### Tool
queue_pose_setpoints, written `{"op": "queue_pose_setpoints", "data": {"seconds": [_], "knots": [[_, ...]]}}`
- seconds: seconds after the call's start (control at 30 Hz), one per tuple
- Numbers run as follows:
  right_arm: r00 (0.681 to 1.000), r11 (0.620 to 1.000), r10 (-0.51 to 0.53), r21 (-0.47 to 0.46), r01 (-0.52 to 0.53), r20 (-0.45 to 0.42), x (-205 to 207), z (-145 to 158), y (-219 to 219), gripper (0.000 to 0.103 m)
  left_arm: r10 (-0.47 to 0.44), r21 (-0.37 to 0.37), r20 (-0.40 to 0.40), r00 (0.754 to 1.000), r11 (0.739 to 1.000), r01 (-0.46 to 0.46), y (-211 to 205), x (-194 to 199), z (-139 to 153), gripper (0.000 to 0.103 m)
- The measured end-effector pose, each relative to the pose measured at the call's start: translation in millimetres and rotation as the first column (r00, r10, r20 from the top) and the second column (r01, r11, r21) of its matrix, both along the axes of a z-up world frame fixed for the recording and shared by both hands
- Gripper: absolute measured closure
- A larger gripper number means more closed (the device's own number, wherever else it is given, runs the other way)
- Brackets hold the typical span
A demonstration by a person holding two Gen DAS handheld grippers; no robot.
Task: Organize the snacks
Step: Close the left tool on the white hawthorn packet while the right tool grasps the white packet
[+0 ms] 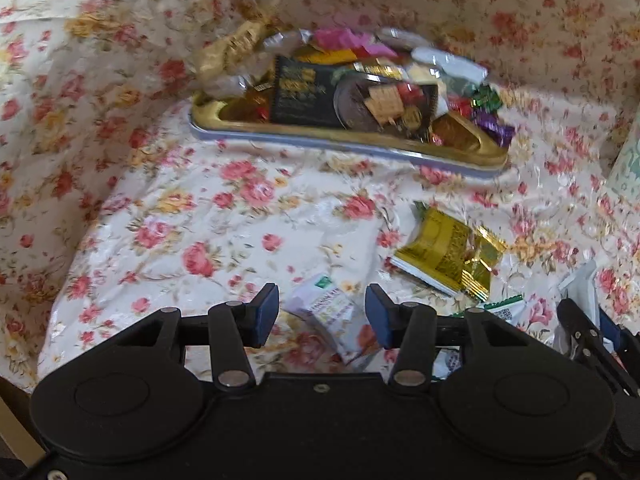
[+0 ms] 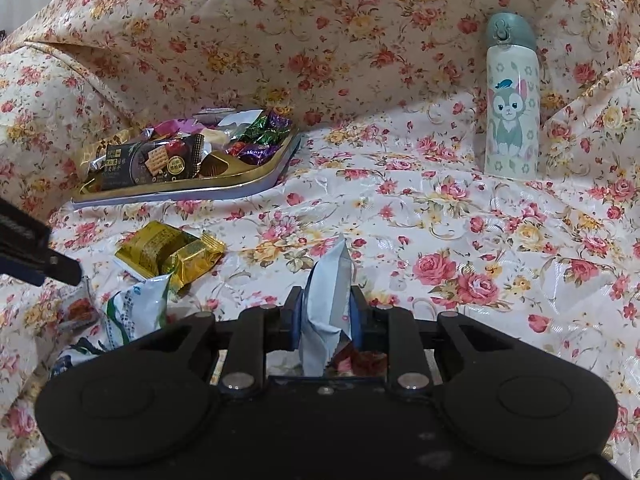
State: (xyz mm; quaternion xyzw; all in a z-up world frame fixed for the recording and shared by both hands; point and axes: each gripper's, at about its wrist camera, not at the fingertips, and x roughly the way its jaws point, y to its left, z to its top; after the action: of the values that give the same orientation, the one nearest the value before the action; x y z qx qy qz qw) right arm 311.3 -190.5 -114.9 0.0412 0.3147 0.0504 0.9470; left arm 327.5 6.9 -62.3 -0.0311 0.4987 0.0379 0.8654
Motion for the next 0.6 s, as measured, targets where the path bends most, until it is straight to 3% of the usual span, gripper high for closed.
{"op": "queue_pose_setpoints", "data": {"seconds": [0.13, 0.6], "knots": [[1.000, 1.000, 0.005, -0.022, -0.005, -0.003, 1, 1, 3, 0.079, 0.002, 0.019, -0.049, 0.999, 1.000, -0.001, -1, 2, -11, 0.046], [0.998, 0.997, 0.015, -0.081, -0.020, -0.057, 8, 7, 9, 0.079, -0.044, 0.048, -0.026, 0.999, 0.998, 0.045, 21, -15, -16, 0.044]]}}
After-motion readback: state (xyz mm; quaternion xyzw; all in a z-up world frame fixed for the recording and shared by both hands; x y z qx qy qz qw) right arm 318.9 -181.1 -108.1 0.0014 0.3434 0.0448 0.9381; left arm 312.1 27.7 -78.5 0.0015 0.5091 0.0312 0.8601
